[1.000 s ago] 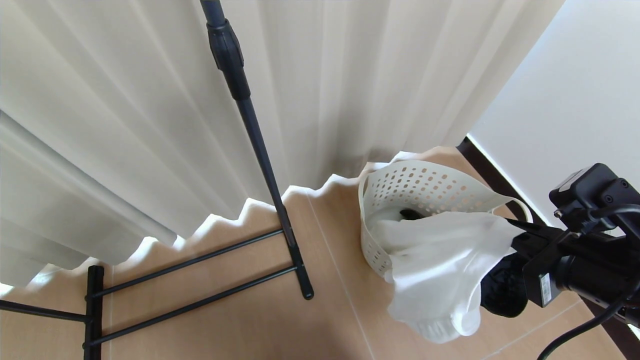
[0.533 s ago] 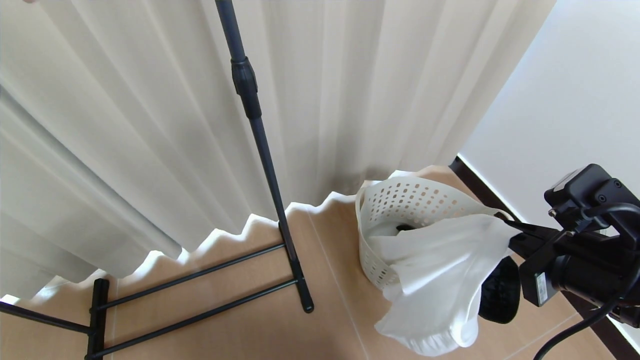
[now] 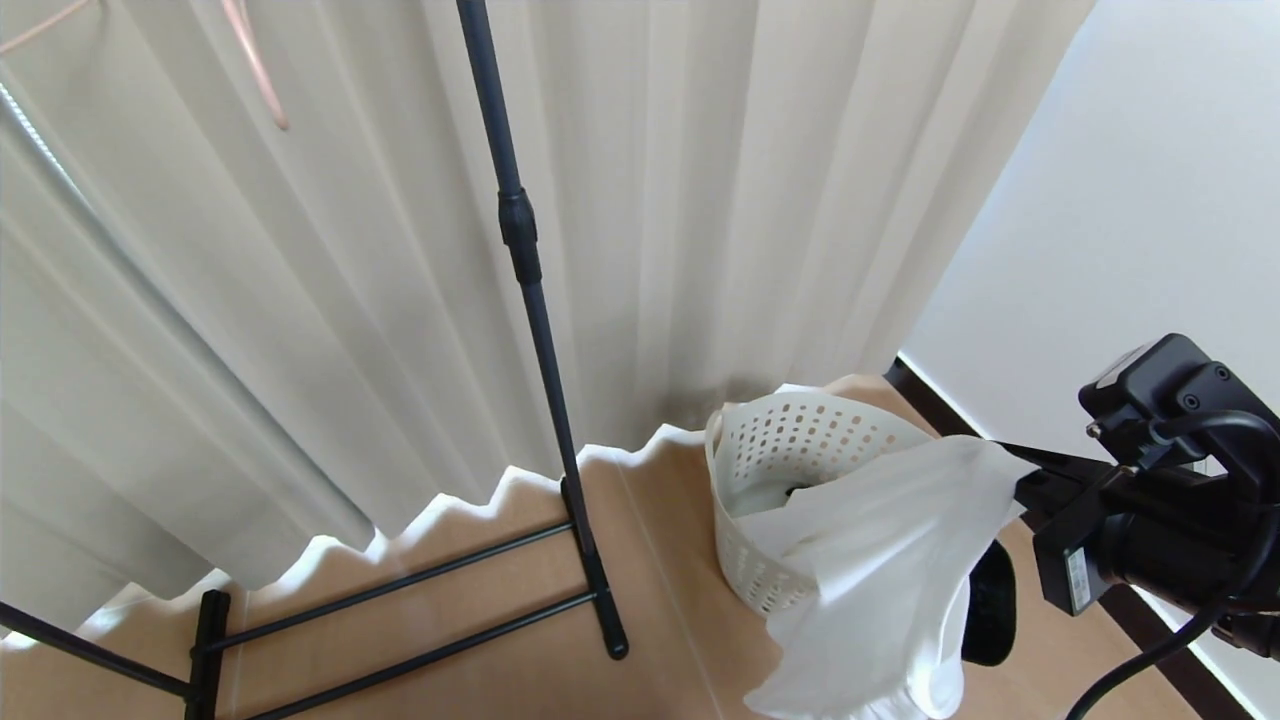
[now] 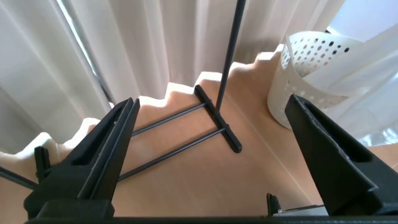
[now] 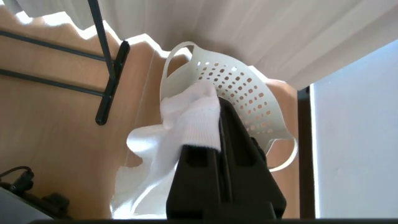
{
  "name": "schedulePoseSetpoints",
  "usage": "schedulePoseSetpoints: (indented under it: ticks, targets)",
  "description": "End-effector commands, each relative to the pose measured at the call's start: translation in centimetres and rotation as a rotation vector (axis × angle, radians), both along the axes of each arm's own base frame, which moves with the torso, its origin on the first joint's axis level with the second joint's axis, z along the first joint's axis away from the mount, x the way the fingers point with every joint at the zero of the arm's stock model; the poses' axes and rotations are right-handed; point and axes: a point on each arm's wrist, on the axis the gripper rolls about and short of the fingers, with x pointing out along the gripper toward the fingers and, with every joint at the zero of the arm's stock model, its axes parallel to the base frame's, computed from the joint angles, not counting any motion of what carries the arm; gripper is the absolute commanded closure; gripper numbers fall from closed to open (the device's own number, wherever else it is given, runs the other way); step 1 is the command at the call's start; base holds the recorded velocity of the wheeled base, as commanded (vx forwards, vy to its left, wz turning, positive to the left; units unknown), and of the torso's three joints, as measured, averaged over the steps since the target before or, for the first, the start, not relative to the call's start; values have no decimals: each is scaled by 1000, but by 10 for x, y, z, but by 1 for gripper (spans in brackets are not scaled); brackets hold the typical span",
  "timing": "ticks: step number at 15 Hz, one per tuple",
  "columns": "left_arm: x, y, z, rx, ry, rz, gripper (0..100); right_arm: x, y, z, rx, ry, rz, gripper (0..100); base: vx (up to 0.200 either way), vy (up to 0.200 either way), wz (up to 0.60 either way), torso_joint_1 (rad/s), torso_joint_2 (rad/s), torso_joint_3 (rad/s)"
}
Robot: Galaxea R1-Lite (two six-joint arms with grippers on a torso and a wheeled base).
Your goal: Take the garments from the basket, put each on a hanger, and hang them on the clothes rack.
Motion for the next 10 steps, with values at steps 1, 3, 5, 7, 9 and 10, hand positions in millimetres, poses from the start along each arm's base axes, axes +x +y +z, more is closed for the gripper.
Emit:
schedulePoseSetpoints:
  ticks: [1,3,5,7,9,10]
  targets:
    - [0,0,0,0,0,0,0,3,-2,-1,-4,3,-18,100,0,0,0,61,-364,-95]
    - [0,0,0,0,0,-1,0,3,-2,-1,-3,3,-20,100,0,0,0,80,-403,-127]
    - [0,0,0,0,0,0,0,3,-3,-2,-4,6,-21,100,0,0,0,105,-457,-146]
    - [0,0,0,0,2,-1,0,2,-3,-1,-2,2,-21,100,0,0,0,129,-461,-134]
    - [0,0,0,0,0,0,0,2,-4,-1,-3,0,-22,100,0,0,0,151,-481,-139]
    - [0,0,0,0,0,0,0,2,-4,0,-1,-1,-21,100,0,0,0,154,-491,-139]
